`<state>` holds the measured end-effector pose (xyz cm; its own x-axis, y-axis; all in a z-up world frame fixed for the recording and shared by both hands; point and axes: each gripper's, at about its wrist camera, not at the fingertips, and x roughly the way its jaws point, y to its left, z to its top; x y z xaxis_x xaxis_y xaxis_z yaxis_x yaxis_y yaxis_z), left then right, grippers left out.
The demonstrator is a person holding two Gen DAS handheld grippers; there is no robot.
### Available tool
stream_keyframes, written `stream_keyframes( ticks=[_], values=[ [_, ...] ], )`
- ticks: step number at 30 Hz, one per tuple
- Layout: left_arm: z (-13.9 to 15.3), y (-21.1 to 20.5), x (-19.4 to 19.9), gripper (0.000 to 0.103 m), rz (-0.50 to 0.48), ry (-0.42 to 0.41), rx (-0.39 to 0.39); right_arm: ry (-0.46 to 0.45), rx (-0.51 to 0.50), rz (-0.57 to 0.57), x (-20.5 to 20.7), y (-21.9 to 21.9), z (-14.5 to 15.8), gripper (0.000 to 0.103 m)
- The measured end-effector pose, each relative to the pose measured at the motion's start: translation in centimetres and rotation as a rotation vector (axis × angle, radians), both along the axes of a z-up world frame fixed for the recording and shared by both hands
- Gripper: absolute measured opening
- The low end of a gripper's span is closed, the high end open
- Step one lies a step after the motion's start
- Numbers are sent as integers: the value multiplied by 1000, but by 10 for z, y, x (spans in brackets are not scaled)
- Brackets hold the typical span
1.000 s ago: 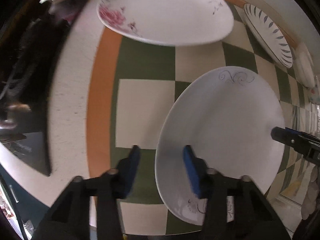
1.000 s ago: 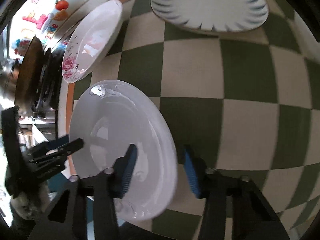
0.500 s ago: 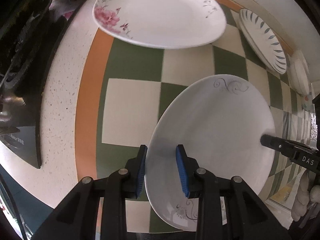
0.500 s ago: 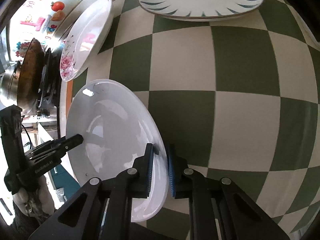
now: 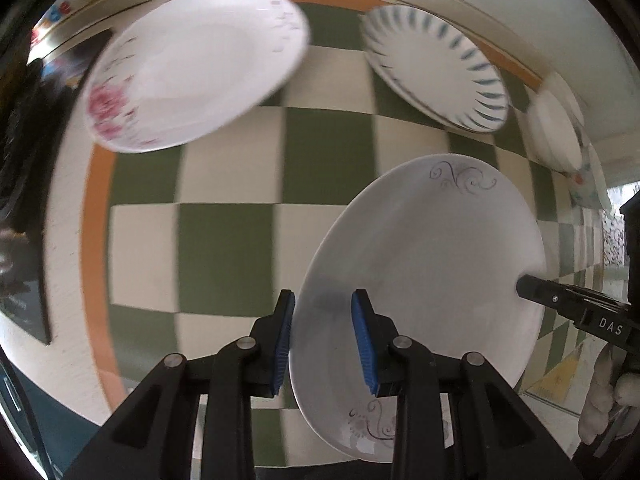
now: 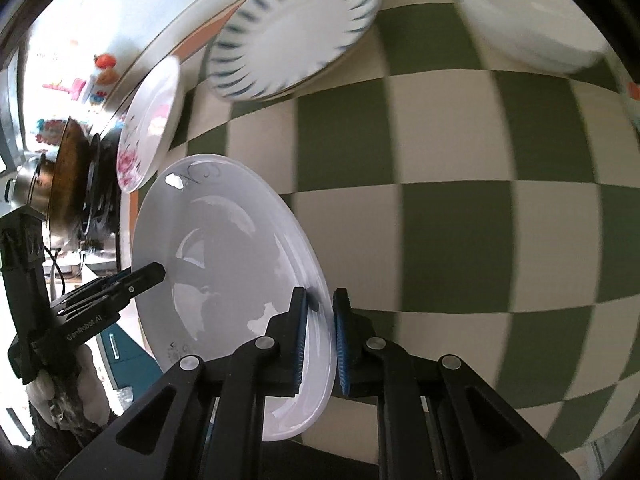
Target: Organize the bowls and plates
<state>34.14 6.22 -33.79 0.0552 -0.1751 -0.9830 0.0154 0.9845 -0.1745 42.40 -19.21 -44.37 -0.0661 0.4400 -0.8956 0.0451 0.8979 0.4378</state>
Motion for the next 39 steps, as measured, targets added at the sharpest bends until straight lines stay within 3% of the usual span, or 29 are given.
stream_keyframes(
  ticks=[6, 13, 29, 31, 36, 38, 39],
  values=[
    [-19, -42, 15, 26, -61, 17, 17, 4, -17, -53, -2, -47, -6, 15],
    [-35, -62, 23, 27, -93, 53, 56, 32, -20, -75, -6, -74, -27, 15],
    [-35, -57, 31, 28, 28, 59, 72, 74, 18, -19, 3, -82, -30, 15],
    [-20, -44, 29, 28, 73, 28, 59, 72, 23, -41, 5, -88, -22, 15],
    [31, 19, 27, 29, 229, -89, 48, -26, 20, -45, 14, -92, 39, 15],
    [40, 51, 31, 35, 299, -117, 50, -92, 38, -17, 25, -74, 67, 20],
    [40, 67, 35, 36, 315, -132, 59, -115, 53, -3, 31, -63, 77, 30]
  ],
)
